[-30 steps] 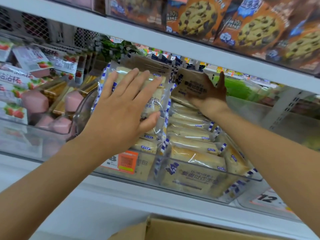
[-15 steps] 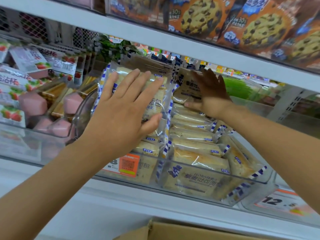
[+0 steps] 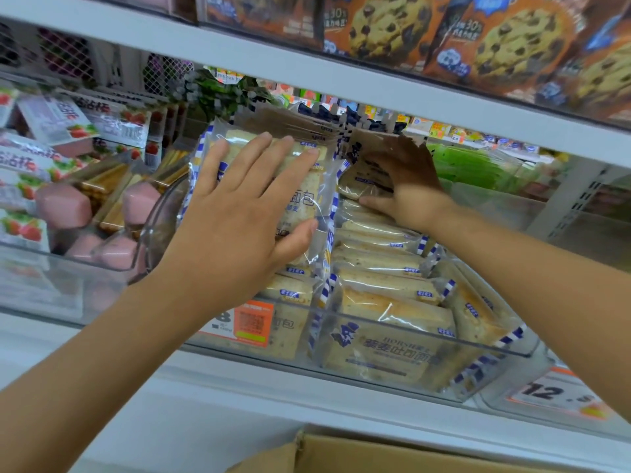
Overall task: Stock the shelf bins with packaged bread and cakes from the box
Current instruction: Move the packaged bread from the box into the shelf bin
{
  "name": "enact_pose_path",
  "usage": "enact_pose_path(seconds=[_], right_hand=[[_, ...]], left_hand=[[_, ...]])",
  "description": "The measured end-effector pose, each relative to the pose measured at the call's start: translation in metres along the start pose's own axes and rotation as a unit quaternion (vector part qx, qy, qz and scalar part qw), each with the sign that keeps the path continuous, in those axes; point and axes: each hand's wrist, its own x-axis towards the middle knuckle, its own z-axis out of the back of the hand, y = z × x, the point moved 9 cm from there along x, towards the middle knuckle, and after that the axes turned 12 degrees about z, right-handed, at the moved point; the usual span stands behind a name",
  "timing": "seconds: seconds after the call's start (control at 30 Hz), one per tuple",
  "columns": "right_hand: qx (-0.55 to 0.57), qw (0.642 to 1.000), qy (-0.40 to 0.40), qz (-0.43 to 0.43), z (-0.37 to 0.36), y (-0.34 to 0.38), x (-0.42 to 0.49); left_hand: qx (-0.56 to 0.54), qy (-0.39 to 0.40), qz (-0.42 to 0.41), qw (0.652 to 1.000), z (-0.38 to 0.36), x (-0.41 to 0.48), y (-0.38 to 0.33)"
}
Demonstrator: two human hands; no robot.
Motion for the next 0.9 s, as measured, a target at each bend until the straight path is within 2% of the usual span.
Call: enact_pose_path(seconds=[0.07, 0.13, 0.47, 0.67, 0.77, 0.9], right_hand=[[-0.033, 0.999, 0.005, -0.016, -0.002, 0.001, -0.002], [-0.043, 0.998, -0.028, -0.040, 0.004, 0.002, -0.006], [0.086, 0.994, -0.012, -0.060, -0.004, 0.013, -0.018], [0.156, 0.985, -0.010, -0.069, 0.022, 0.039, -0.050], [0.169, 0.980, -0.051, -0.092, 0.053, 0.057, -0.077], [0.165, 0.971, -0.141, -0.103, 0.095, 0.093, -0.130]], left_hand=[[-0.002, 0.001, 0.000, 1.000, 0.000, 0.000, 0.000], [-0.004, 0.002, -0.003, 1.000, 0.000, 0.000, -0.001], [-0.015, 0.002, -0.005, 1.000, -0.001, 0.000, 0.000], [-0.102, 0.059, 0.029, 0.993, 0.006, 0.003, 0.003], [-0.128, 0.057, 0.057, 0.988, 0.026, -0.001, 0.000], [-0.102, -0.019, 0.077, 0.992, 0.066, -0.028, -0.024]])
